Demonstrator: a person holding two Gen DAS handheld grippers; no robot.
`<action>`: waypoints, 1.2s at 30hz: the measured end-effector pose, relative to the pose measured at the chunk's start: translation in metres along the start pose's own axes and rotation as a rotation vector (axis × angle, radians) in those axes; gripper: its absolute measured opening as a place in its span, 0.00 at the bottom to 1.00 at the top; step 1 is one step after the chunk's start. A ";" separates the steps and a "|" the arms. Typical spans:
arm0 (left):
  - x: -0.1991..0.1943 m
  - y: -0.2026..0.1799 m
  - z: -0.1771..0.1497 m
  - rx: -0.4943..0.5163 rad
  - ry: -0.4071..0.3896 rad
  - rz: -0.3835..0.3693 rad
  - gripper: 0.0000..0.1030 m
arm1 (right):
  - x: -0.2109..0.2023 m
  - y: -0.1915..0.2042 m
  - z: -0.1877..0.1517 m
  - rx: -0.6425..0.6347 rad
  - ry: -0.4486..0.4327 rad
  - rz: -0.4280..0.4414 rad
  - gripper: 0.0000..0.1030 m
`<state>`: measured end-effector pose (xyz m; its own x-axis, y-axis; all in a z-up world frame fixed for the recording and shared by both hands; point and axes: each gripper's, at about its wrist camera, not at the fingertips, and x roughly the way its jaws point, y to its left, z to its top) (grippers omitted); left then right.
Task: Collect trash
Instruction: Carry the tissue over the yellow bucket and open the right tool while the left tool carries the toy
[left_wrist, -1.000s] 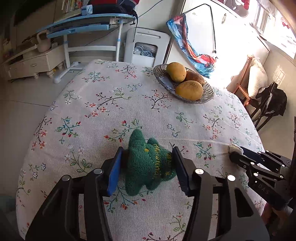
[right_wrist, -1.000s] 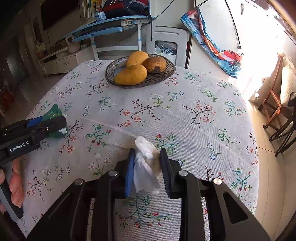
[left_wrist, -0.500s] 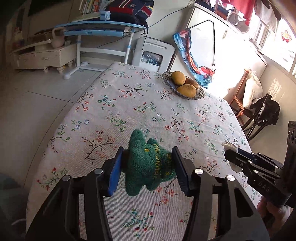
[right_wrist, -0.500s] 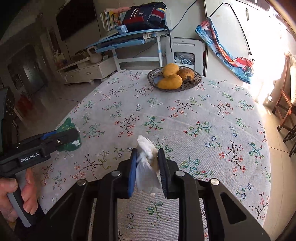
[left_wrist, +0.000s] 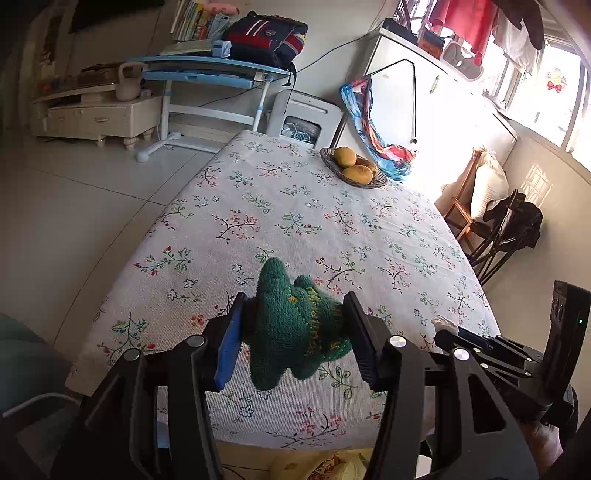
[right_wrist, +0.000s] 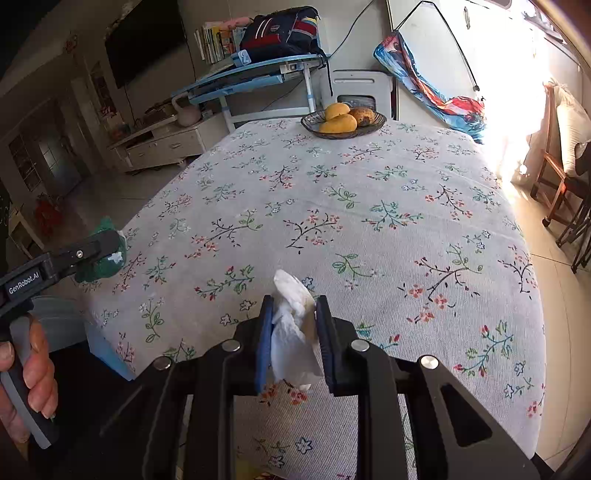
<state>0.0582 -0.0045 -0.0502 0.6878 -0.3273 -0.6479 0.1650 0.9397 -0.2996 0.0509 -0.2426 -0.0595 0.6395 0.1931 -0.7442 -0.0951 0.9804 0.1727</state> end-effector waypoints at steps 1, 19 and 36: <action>-0.004 0.001 -0.002 -0.003 -0.005 -0.004 0.49 | -0.001 0.001 -0.003 0.000 0.005 -0.007 0.23; -0.018 0.013 -0.008 -0.056 -0.029 -0.047 0.49 | -0.014 0.012 -0.034 -0.006 0.023 -0.061 0.24; -0.024 0.002 -0.014 -0.014 -0.029 -0.070 0.49 | -0.028 0.017 -0.045 0.005 0.020 -0.018 0.24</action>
<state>0.0323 0.0041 -0.0449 0.6950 -0.3888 -0.6048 0.2033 0.9131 -0.3534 -0.0031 -0.2292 -0.0643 0.6260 0.1763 -0.7596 -0.0801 0.9835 0.1623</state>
